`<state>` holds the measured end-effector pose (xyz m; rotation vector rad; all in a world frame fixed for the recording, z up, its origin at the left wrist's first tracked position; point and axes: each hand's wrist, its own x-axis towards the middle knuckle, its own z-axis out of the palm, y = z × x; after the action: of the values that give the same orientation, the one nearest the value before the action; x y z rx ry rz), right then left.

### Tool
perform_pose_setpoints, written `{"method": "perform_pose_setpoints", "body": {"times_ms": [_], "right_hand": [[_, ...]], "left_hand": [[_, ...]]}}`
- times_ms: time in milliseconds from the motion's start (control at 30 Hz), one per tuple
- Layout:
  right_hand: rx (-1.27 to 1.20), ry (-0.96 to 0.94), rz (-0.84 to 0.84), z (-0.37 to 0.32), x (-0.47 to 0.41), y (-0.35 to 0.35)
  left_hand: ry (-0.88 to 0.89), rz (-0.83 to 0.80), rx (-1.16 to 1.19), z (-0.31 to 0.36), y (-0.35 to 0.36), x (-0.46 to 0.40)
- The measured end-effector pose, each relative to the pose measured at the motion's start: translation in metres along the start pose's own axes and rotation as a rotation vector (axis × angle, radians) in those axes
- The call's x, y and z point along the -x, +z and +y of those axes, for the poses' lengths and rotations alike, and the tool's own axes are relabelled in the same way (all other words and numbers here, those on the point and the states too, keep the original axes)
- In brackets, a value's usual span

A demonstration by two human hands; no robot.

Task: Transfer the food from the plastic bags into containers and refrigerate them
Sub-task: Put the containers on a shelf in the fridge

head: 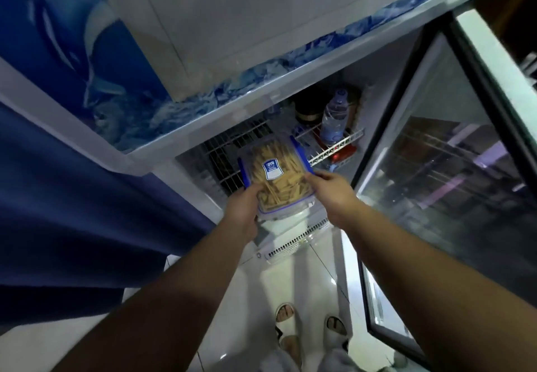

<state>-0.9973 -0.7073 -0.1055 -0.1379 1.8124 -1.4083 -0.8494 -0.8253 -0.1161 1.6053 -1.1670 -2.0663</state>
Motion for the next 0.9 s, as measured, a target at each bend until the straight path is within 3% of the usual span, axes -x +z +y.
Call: {"method": "perform_pose_setpoints", "body": {"times_ms": [200,367,433,567,700,767,900], "right_hand": [[0.058,-0.079,-0.012,-0.009,-0.058,0.02],[0.094,-0.145,-0.02,-0.004,-0.108,0.054],[0.098,-0.133,-0.055,-0.003,-0.122,0.068],[0.188,-0.133,-0.087,0.007,-0.15,0.092],[0.197,-0.123,-0.121,0.02,-0.172,0.111],[0.196,-0.122,-0.143,0.024,-0.185,0.118],[0.258,-0.184,-0.175,0.022,-0.184,0.123]], "left_hand": [[0.137,0.289,-0.054,-0.001,0.012,-0.047],[0.277,0.442,-0.821,0.016,0.02,-0.061],[0.318,0.407,-0.905,0.018,0.016,-0.089],[0.202,0.415,-0.65,0.024,0.014,-0.129],[0.31,0.491,-0.471,0.021,0.008,-0.151],[0.315,0.559,-0.478,0.019,0.002,-0.163],[0.336,0.582,-0.708,0.017,-0.005,-0.181]]}}
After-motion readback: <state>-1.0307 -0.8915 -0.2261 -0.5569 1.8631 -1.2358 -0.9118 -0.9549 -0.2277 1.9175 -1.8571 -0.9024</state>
